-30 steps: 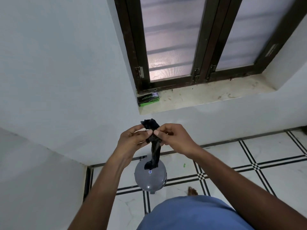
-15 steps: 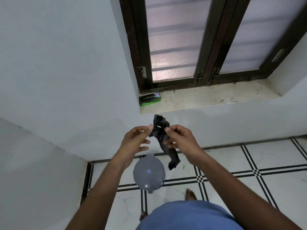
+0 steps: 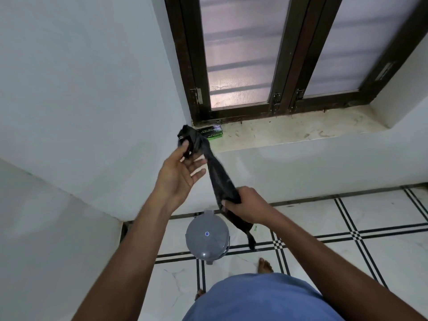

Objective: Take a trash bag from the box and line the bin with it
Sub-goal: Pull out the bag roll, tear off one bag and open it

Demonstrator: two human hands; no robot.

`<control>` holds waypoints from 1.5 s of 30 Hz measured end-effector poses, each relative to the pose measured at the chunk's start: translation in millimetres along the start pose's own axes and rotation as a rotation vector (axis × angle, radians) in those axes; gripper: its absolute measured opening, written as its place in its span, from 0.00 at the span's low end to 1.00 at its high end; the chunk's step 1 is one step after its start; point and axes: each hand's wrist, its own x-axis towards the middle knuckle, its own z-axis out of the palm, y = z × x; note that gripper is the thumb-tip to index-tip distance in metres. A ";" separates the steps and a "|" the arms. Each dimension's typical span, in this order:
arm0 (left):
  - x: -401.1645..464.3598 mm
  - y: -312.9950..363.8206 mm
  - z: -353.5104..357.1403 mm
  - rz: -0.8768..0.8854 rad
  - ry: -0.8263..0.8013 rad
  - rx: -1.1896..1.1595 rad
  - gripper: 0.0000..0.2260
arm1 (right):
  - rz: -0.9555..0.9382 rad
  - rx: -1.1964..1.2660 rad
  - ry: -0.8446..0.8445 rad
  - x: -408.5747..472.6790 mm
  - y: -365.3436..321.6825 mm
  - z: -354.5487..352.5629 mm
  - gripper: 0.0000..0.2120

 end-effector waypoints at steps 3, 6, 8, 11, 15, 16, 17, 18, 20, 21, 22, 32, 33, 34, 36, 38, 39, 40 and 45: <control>0.2 -4.0 -3.8 0.037 0.066 0.418 0.34 | 0.068 0.545 0.003 4.3 -17.4 -7.9 0.10; -12.3 -21.2 -8.5 -0.239 -0.214 0.690 0.42 | 0.104 1.081 -0.022 10.0 -38.0 -26.1 0.12; -18.0 -29.1 -9.2 -0.316 -0.358 0.749 0.27 | 0.152 1.181 0.047 17.4 -44.0 -34.2 0.14; -22.0 -34.9 -5.1 -0.234 -0.213 0.583 0.13 | 0.253 1.130 0.118 21.8 -43.4 -38.2 0.17; -16.1 -39.7 -1.7 -0.110 0.053 0.438 0.14 | 0.377 0.773 0.123 -0.4 -41.1 -28.7 0.53; -14.2 -41.3 -1.8 -0.120 0.094 0.382 0.15 | 0.352 0.723 0.108 -9.5 -43.0 -23.4 0.58; -12.0 -42.9 -2.8 -0.136 0.121 0.327 0.15 | 0.309 0.697 0.069 -17.4 -45.0 -17.8 0.59; -9.8 -44.3 -3.9 -0.155 0.131 0.283 0.16 | 0.259 0.688 0.017 -23.5 -47.0 -12.6 0.57; -5.6 -47.7 -6.5 -0.184 0.122 0.216 0.17 | 0.154 0.692 -0.070 -29.6 -47.9 -4.2 0.44; -4.9 -49.3 -6.0 -0.195 0.118 0.179 0.18 | 0.098 0.686 -0.096 -30.1 -48.6 -0.4 0.35; -5.1 -50.4 -5.1 -0.208 0.113 0.149 0.18 | 0.052 0.675 -0.099 -30.0 -49.9 2.7 0.26; -13.0 -55.0 -3.7 0.087 0.381 0.476 0.32 | -0.027 0.738 0.171 -14.1 -48.3 -7.7 0.10; -18.4 -53.6 -2.5 0.198 0.332 0.534 0.29 | -0.030 0.731 0.190 -12.5 -47.4 -9.7 0.13; -21.2 -51.5 -2.9 0.274 0.263 0.595 0.26 | -0.034 0.728 0.208 -10.3 -46.7 -11.4 0.16; -24.5 -43.3 -4.3 0.329 0.113 0.727 0.19 | -0.044 0.735 0.231 -6.8 -45.8 -14.7 0.17; -24.9 -37.2 -4.5 0.286 0.006 0.835 0.13 | -0.043 0.771 0.231 -4.9 -47.4 -18.1 0.19; -23.8 -36.5 -5.1 0.250 -0.024 0.827 0.11 | -0.038 0.790 0.224 -4.4 -48.2 -19.9 0.20; -23.4 -36.2 -5.4 0.218 -0.040 0.770 0.09 | -0.032 0.804 0.219 -3.9 -48.2 -21.4 0.20; -18.7 -41.3 -14.2 0.142 0.071 0.484 0.09 | -0.001 0.866 0.197 -2.0 -45.4 -23.8 0.21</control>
